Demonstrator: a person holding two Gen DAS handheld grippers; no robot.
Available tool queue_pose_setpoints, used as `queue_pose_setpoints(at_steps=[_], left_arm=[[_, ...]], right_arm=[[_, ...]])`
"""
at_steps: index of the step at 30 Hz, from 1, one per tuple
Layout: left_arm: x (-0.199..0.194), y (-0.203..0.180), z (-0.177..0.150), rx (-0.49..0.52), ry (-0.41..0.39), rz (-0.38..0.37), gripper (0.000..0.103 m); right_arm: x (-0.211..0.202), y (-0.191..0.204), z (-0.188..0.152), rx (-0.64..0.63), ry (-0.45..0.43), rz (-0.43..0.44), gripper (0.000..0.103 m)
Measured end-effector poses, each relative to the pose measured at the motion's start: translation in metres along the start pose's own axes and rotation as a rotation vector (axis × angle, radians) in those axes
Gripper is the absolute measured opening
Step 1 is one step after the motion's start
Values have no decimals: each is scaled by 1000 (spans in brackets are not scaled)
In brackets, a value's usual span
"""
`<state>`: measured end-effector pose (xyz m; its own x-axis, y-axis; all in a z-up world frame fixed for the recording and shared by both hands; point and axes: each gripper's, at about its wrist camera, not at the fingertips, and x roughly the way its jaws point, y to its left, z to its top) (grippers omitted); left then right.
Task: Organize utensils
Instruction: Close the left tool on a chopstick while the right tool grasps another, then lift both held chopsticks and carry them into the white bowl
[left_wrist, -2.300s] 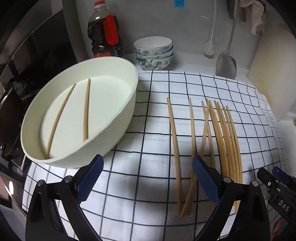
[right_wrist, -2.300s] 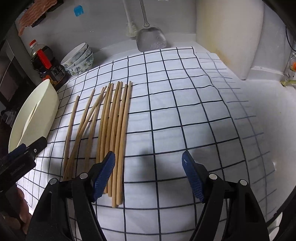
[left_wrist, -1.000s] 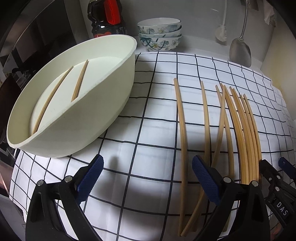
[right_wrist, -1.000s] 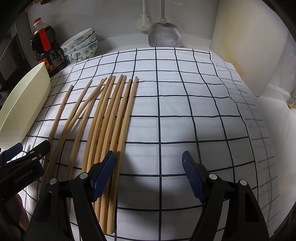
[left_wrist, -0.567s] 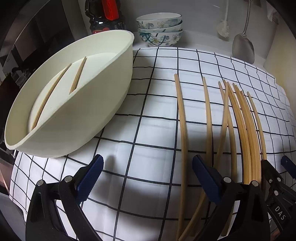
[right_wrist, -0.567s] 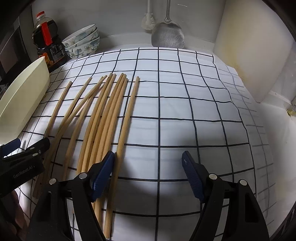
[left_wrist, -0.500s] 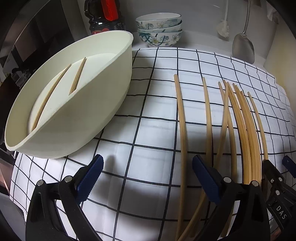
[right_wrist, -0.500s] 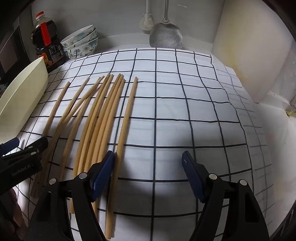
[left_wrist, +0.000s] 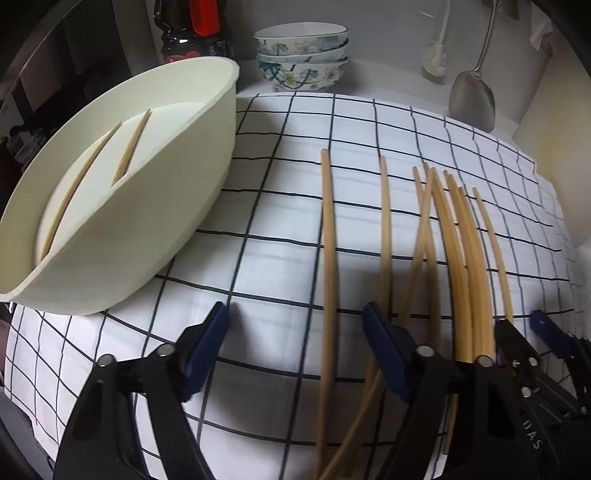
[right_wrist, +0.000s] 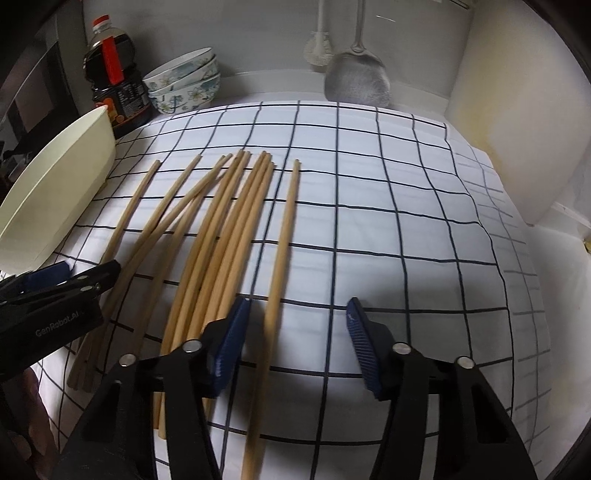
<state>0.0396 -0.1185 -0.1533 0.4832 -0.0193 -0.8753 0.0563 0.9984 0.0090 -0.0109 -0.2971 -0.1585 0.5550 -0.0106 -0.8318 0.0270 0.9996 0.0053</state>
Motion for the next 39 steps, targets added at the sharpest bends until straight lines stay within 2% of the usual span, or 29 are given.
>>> queue_pose_setpoints(at_steps=[2, 3, 5, 6, 7, 8, 15, 20, 30, 34, 39], left_arm=[[-2, -5, -1, 19, -3, -14, 52], [-3, -8, -1, 29, -4, -20, 47], [-4, -12, 0, 44, -6, -34, 24], [-5, -14, 0, 52, -4, -39, 19], [-5, -15, 0, 55, -1, -41, 9], [-5, -15, 0, 56, 2, -46, 7], [-7, -7, 1, 41, 12, -90, 7], [-25, -3, 4, 41, -14, -102, 7], [-98, 12, 29, 7, -80, -132, 7], [-131, 36, 37, -29, -121, -111, 7], [-148, 81, 48, -80, -155, -65, 7]], right_arm=[[-1, 3, 0, -20, 1, 12, 40], [-1, 5, 0, -26, 1, 16, 33], [-1, 7, 0, -35, 0, 17, 17], [-1, 7, 0, -37, 1, 14, 8], [-1, 7, 1, -37, 3, 13, 7], [-1, 5, 1, -30, 6, 26, 7], [-5, -5, -1, 34, 25, 85, 6], [-21, -10, 1, 53, 8, 89, 7], [-78, -9, 26, 44, -73, 144, 7], [-96, 7, 41, 9, -101, 197, 7], [-101, 46, 63, -36, -107, 248, 7]])
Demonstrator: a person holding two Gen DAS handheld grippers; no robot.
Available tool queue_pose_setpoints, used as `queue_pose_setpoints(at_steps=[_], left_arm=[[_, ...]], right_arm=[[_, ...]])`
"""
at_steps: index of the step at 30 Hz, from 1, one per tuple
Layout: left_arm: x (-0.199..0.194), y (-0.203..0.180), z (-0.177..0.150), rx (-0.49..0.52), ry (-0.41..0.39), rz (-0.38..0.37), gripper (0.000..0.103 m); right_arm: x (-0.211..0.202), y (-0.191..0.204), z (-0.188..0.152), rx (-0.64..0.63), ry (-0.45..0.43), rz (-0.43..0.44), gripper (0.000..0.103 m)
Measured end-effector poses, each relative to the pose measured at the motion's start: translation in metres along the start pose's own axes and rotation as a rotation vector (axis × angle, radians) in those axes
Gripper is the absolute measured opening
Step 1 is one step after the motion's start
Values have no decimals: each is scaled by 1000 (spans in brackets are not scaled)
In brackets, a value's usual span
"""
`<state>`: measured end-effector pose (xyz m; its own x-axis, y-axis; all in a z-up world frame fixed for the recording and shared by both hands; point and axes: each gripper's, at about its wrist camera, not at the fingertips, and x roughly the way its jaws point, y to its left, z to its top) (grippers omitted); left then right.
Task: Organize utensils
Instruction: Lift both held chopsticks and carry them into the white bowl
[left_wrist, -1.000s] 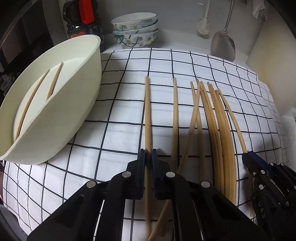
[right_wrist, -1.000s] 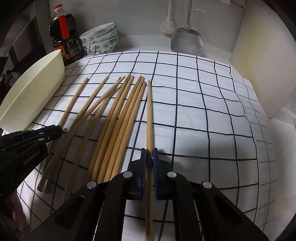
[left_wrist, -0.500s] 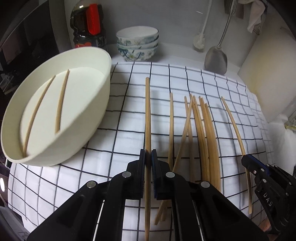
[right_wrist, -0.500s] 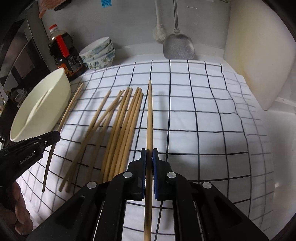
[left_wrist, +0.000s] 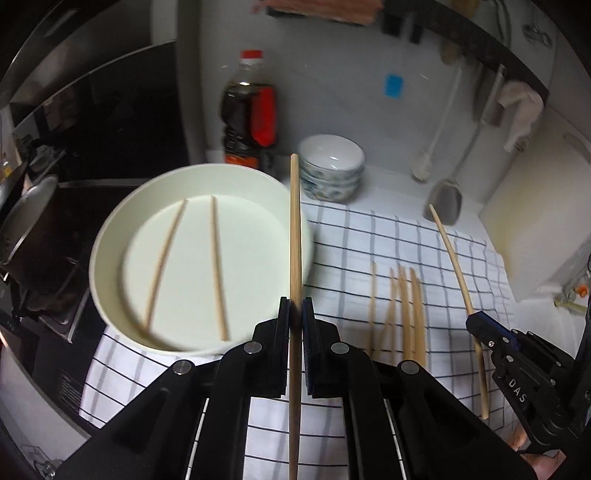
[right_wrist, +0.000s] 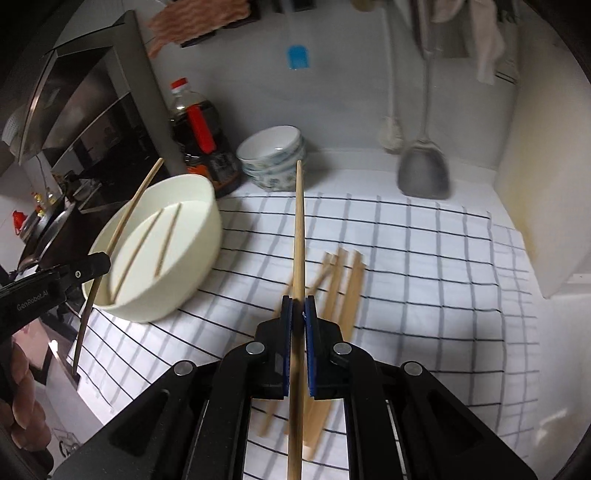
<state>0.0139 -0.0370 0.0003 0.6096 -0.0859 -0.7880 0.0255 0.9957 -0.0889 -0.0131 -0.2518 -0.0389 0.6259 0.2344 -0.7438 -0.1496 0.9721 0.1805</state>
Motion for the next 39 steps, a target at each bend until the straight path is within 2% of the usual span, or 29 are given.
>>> queue_pose_setpoints(at_steps=[6, 10, 14, 24, 39], left_arm=[[6, 65, 24, 24, -17, 36, 7], [25, 108, 39, 38, 2, 21, 7], [45, 134, 47, 45, 36, 18, 7], [85, 155, 52, 7, 103, 9, 7], [129, 165, 47, -22, 211, 41, 7]], right_arm=[[25, 57, 25, 12, -19, 14, 7], [50, 101, 44, 35, -17, 34, 7], [74, 136, 56, 44, 1, 49, 7], [137, 180, 74, -33, 115, 95, 7], [190, 188, 74, -94, 256, 127, 7]])
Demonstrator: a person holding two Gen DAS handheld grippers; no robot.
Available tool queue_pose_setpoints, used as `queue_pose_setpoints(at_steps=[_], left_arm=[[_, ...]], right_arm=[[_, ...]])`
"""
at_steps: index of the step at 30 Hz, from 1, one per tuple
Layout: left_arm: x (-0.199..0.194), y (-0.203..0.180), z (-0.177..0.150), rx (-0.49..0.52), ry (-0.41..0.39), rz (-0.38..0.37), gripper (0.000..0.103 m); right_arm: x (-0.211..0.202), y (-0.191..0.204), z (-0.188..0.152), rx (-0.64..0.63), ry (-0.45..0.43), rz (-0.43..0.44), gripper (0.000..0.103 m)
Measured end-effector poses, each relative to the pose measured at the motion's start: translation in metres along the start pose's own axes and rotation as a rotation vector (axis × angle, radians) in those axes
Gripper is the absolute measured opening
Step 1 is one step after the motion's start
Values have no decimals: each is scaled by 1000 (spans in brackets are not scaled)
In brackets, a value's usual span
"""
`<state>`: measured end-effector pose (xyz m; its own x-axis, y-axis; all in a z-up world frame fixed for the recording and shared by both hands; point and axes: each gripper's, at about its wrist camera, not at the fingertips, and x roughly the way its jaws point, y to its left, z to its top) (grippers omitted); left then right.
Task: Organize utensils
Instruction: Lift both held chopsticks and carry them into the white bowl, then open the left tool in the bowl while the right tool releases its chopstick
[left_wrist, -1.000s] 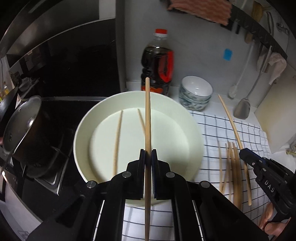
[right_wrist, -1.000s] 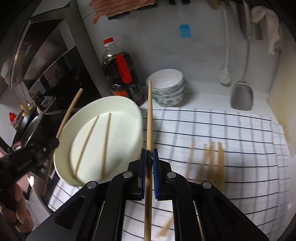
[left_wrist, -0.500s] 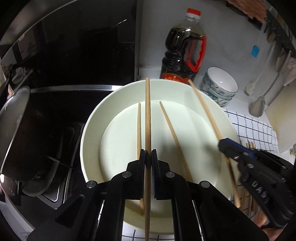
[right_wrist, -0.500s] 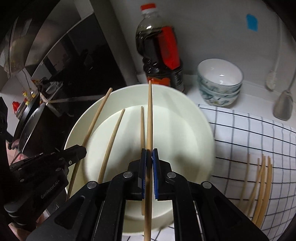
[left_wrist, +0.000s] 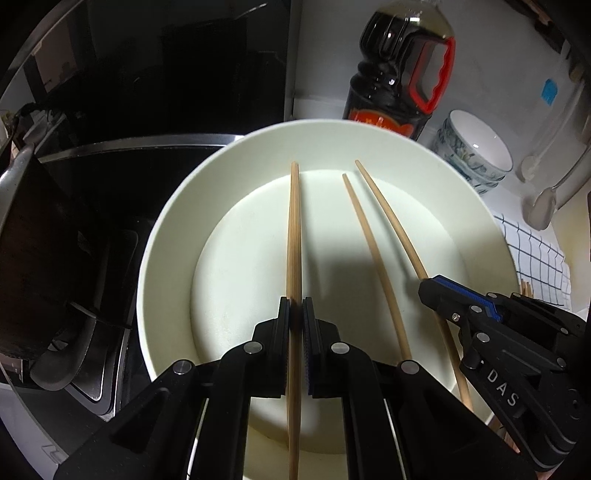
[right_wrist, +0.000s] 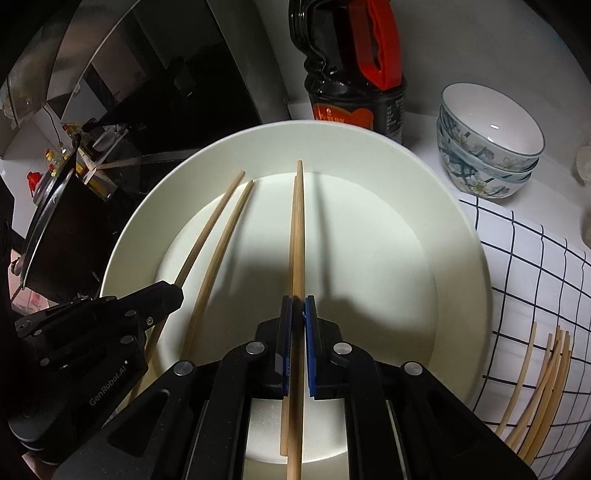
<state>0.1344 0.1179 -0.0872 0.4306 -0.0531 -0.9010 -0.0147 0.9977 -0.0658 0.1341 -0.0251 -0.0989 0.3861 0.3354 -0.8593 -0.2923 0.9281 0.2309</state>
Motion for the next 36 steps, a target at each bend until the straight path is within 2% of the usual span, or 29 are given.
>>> queue_pose_setpoints(at_steps=[9, 12, 13, 14, 24, 28, 31, 33, 36], left_arm=[[8, -3, 2, 7, 20, 25, 9], [4, 0, 2, -3, 10, 30, 30], [1, 1, 2, -8, -1, 37, 48], [-2, 2, 2, -12, -13, 40, 59], [-25, 10, 1, -32, -60, 48, 72], [-34, 11, -2, -32, -73, 38, 77], [-43, 13, -4, -29, -87, 35, 80], [-48, 14, -6, -24, -95, 29, 82], [-58, 15, -8, -17, -116, 32, 88]], right_arm=[[6, -2, 1, 4, 16, -15, 8], [-1, -2, 3, 1, -4, -31, 14], [-5, -2, 3, -2, -13, -38, 15], [-7, -2, 4, -2, -18, -42, 16], [-27, -5, -2, 22, -50, -59, 24], [-34, -3, -8, 22, -62, -68, 36], [-39, 1, -11, 20, -65, -71, 37], [-43, 3, -14, 23, -72, -78, 43], [-48, 7, -18, 24, -78, -87, 45]])
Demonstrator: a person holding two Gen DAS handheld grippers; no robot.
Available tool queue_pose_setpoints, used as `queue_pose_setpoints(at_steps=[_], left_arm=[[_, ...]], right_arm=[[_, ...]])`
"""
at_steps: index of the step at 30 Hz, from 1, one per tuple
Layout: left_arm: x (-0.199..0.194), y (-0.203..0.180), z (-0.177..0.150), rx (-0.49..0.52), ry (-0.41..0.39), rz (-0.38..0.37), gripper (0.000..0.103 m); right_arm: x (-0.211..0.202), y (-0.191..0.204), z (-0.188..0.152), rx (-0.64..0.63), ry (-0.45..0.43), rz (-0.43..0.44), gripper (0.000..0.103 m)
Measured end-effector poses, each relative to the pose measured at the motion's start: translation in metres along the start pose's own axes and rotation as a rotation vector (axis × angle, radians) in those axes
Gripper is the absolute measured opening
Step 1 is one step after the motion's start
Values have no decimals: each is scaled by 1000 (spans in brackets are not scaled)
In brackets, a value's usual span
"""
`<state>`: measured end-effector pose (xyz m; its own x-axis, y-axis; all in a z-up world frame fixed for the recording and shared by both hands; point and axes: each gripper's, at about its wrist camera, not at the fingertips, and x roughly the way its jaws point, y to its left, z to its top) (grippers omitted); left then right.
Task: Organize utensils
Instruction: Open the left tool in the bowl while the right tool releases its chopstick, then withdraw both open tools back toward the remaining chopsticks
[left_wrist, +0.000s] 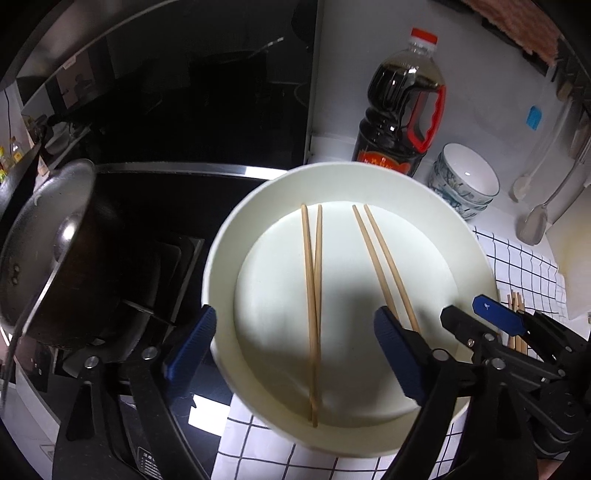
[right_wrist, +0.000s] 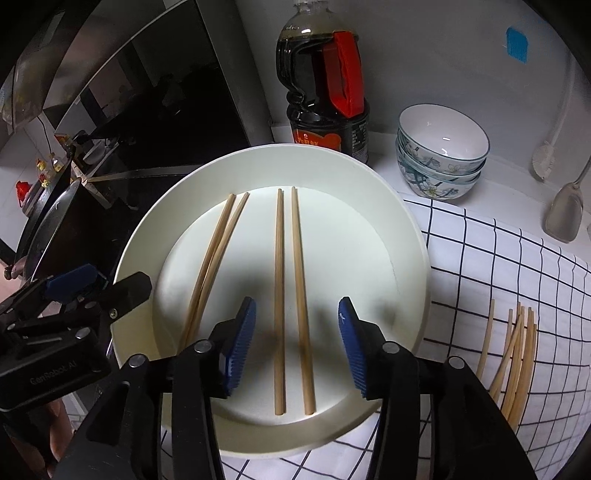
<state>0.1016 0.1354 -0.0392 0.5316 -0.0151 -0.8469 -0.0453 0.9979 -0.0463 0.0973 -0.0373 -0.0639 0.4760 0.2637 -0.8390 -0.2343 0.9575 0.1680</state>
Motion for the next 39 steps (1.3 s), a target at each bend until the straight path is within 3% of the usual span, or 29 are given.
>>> queue_pose_setpoints(at_steps=[4, 12, 20, 32, 37, 39], left_arm=[[-13, 2, -2, 22, -27, 10, 91], [-27, 1, -16, 72, -36, -35, 94], [-38, -31, -34, 163, -49, -100, 96], [-52, -119, -60, 252, -58, -223, 96], [-53, -166, -80, 244, -58, -224, 96], [-53, -186, -88, 228, -51, -190, 96]], right_arm=[[-13, 6, -9, 5, -19, -12, 56], [-30, 4, -31, 73, -32, -54, 64], [-57, -14, -70, 166, -50, -122, 68], [-109, -107, -129, 317, -63, -247, 69], [-130, -153, -149, 316, -71, -266, 71], [-135, -173, -156, 299, -68, -272, 71]])
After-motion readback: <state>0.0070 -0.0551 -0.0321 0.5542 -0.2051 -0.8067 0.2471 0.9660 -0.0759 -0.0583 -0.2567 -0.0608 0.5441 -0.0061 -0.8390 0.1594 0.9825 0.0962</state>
